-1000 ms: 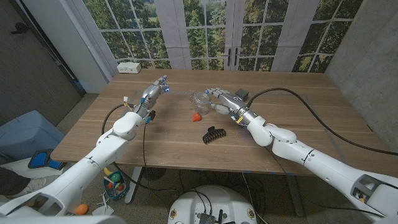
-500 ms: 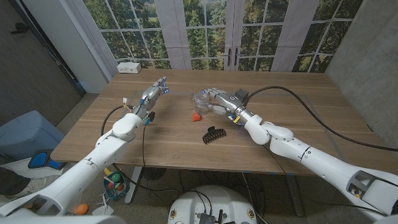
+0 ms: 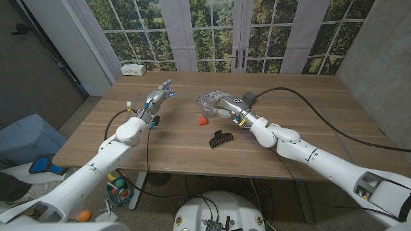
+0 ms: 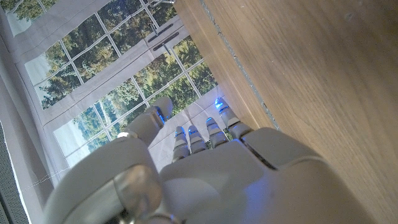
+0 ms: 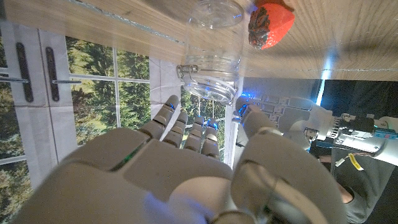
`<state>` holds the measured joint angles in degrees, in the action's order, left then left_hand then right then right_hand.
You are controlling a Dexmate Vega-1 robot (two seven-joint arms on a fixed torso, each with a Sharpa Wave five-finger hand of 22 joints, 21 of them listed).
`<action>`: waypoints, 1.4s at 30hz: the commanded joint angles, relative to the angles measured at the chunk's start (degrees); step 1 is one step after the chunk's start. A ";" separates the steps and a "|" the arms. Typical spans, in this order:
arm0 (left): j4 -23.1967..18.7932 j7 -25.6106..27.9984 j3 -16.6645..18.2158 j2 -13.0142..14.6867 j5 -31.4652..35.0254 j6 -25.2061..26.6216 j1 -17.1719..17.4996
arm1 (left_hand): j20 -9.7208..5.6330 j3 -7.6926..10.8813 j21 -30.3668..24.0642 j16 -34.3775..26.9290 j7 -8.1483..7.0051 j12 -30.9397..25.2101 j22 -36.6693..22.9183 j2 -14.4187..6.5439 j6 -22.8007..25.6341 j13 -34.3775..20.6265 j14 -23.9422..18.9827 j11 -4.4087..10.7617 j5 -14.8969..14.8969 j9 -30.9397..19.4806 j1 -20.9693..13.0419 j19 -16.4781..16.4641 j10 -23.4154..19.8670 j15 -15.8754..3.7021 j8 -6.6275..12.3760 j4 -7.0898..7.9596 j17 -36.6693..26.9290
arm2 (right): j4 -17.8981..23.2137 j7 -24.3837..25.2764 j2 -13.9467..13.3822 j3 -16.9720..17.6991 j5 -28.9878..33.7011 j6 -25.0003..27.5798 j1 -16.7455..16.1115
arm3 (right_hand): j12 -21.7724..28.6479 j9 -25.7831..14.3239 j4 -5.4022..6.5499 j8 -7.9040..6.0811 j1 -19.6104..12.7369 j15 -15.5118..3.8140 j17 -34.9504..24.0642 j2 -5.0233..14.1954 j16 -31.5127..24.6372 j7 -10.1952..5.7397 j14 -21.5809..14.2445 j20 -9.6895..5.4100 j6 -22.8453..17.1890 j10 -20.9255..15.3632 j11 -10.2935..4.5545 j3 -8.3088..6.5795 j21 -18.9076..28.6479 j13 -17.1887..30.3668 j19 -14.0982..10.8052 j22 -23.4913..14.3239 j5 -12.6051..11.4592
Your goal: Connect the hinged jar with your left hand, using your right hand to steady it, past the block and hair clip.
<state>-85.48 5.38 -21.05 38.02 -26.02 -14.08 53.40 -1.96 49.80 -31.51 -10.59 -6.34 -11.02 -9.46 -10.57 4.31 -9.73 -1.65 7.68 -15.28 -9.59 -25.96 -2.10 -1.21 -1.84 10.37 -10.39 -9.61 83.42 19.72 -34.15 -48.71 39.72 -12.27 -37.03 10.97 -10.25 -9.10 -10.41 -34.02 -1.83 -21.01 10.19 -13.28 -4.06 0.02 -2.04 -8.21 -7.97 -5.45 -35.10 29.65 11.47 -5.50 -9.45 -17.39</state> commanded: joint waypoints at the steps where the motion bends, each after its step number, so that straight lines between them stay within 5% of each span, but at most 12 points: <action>1: 0.94 -0.41 -0.02 -0.26 -0.31 -0.07 -0.64 | -1.94 -0.28 0.19 0.16 -0.39 0.19 -0.16 0.16 0.01 -0.20 -0.30 0.53 -0.67 -0.21 -0.99 -0.39 -0.17 -7.20 -0.09 -0.14 0.00 | -2.19 1.21 0.74 -1.68 2.58 0.02 1.78 | 0.37 -0.22 0.07 -0.64 -0.39 -5.61 0.00 -0.49 0.06 -0.16 0.48 -2.51 -0.89 -0.48 -0.31 0.51 -0.35 0.00 0.02 -0.26 -0.33; 23: 2.84 -1.50 -0.83 -0.88 -0.01 -0.56 -2.45 | -1.27 -1.42 1.19 0.15 -0.46 0.14 -0.20 0.47 0.12 -0.20 -0.50 0.58 -1.06 -0.22 -2.69 -0.93 -0.53 -6.99 -0.07 -0.12 0.02 | -1.24 -2.46 -0.34 -2.98 3.65 3.71 2.15 | 2.20 -0.21 -0.16 -2.37 -0.67 -5.59 1.98 -1.22 -0.21 -0.75 -0.32 -1.79 -7.96 -7.34 -0.97 3.03 -2.05 -0.03 -0.97 -0.25 -0.81; 34: -0.13 0.91 -0.85 0.21 2.24 -0.10 -0.84 | -0.43 -2.67 1.89 0.17 -0.04 -0.22 -0.24 0.89 1.33 -0.20 -0.57 0.44 -1.02 -0.23 -3.41 -1.32 -1.78 -6.07 0.25 -0.07 0.02 | -2.11 -4.15 0.58 -4.64 5.15 6.14 2.72 | 2.61 -0.21 -0.31 -2.73 -1.43 -5.92 2.91 -0.94 -0.52 -1.41 -1.01 -1.86 -11.18 -10.51 -1.71 3.60 -2.81 -0.01 -1.65 -0.24 -1.00; 37: -1.90 3.05 -1.08 1.00 4.66 0.88 -0.10 | -0.21 -4.00 2.27 0.18 0.01 -0.38 -0.23 2.14 2.09 -0.23 -0.71 0.01 -0.74 -0.25 -3.06 -1.68 -2.63 -5.93 0.34 -0.18 0.07 | -1.94 -4.66 0.47 -4.97 5.45 6.71 2.75 | 2.56 -0.21 -0.28 -2.73 -1.48 -5.93 3.00 -0.89 -0.56 -1.39 -1.05 -1.93 -11.47 -10.64 -1.72 3.68 -2.91 -0.01 -1.72 -0.24 -1.01; 42: -6.39 7.32 -1.82 3.57 10.19 6.17 1.27 | 1.16 -8.86 4.24 0.46 0.42 0.39 -0.27 6.57 1.52 -0.38 0.50 -1.80 1.16 -0.38 -0.60 -1.41 -0.63 -3.68 -0.02 0.03 0.02 | -1.89 -4.84 0.30 -5.20 5.23 6.58 2.79 | 2.36 -0.21 -0.24 -2.58 -1.57 -5.97 3.15 -0.84 -0.58 -1.38 -1.04 -1.96 -11.55 -10.56 -1.81 3.82 -3.08 0.00 -1.77 -0.24 -1.01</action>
<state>-85.46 6.65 -21.96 38.24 -23.20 -13.68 52.33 -1.92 42.63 -28.11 -10.15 -6.54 -10.98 -9.45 -5.69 5.95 -9.77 -1.79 6.61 -14.84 -9.74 -27.28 -3.72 -2.81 -1.99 10.37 -10.51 -9.62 81.73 16.26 -33.85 -52.97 44.44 -6.89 -34.43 13.30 -10.26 -9.24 -12.96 -35.16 -2.05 -17.80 8.76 -13.67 -5.43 -0.64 -2.04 -19.25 -18.13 -7.17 -31.46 26.62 11.27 -6.75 -9.45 -18.02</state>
